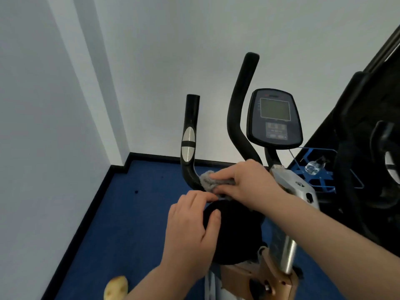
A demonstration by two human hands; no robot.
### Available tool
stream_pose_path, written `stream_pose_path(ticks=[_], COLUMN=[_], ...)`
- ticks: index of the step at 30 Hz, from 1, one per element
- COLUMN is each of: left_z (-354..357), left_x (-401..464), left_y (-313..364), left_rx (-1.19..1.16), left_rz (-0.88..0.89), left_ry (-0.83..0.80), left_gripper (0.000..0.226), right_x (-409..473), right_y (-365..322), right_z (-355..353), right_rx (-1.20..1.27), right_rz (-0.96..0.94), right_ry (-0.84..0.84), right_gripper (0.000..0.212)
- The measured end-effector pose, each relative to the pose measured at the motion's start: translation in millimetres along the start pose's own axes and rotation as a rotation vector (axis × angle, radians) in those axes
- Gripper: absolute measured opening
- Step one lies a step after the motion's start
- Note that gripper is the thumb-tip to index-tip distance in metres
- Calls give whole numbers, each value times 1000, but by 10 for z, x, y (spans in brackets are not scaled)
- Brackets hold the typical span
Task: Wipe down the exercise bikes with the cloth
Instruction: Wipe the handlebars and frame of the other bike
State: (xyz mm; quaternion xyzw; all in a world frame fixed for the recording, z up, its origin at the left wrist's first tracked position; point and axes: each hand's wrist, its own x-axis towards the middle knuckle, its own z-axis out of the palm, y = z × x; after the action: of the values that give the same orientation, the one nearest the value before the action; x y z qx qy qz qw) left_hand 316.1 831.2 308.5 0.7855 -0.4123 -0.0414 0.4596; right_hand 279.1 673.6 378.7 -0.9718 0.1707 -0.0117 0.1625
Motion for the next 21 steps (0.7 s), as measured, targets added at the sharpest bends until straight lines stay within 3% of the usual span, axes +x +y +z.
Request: stream_pose_path(ticks=[3,7,10,13,21], left_z=[-70,-332,-478,-514,-652], left_x=[87,427,725,947,1437], left_y=[-48,-363,-604,-738,-958], left_rx=[-140,-177,-173,-209,-270], left_rz=[5,25,24,57,252], left_ry=[-11,35,48,-30,-232], left_gripper=[18,23,28,32,37], right_x=[92,-45,-76,105,72], right_y=[-66,0,-215,-489,-847], right_z=[3,-58,79,245,317], right_rx=[91,6,77,141,36], right_rz=[82,246,307,368,682], right_ry=[-26,-43,76,173,265], right_gripper=[29,32,32,26,33])
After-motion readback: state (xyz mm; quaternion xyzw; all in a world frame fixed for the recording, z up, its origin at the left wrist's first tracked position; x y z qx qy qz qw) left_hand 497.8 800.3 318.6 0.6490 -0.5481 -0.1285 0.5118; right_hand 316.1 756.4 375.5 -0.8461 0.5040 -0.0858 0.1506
